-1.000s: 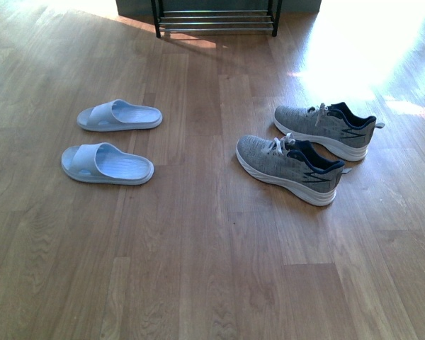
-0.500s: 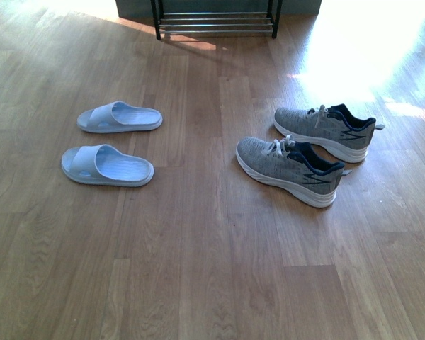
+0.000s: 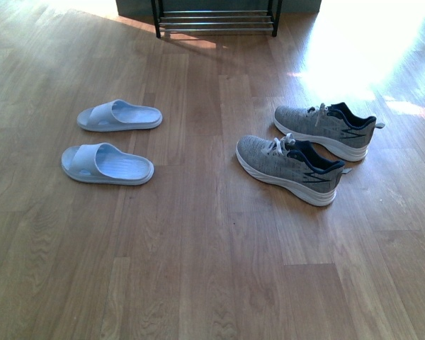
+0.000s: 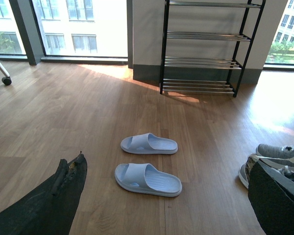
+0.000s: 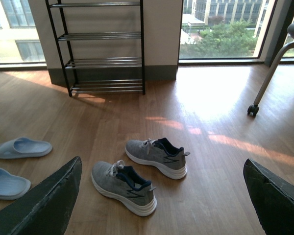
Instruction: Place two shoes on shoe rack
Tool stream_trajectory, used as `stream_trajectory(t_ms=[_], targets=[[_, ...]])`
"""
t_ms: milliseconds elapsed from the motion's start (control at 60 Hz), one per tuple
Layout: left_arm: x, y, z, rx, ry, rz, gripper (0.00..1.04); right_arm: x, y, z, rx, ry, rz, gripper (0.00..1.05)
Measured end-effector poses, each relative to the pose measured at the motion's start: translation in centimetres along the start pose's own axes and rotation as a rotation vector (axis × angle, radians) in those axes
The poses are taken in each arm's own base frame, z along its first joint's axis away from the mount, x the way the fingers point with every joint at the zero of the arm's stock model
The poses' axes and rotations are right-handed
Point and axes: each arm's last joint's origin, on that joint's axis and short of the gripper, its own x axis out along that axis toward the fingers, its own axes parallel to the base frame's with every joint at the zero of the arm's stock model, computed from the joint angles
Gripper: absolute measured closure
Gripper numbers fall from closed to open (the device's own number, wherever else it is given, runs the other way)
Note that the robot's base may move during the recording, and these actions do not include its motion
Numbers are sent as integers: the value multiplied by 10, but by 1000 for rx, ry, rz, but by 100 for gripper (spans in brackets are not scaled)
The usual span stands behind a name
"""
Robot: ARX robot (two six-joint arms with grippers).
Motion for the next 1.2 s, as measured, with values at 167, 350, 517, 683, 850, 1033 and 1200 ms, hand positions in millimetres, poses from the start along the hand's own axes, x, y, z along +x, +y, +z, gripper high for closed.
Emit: stream_trajectory(t_ms=[167,350,517,683,850,1033,1200], targets=[[0,0,0,0,0,0,9,0,0,0,0,0,0,9],[0,0,0,0,0,0,9,0,0,0,0,0,0,9],[0,0,0,0,0,0,9,0,0,0,0,0,0,9],[0,0,0,0,0,3,9,0,0,0,0,0,2,9],[0,0,0,0,0,3,9,0,0,0,0,0,1,9],[0,0,0,0,0,2,9,0,0,0,0,0,-1,9],[0,0,0,0,0,2,9,0,0,0,0,0,-1,9]])
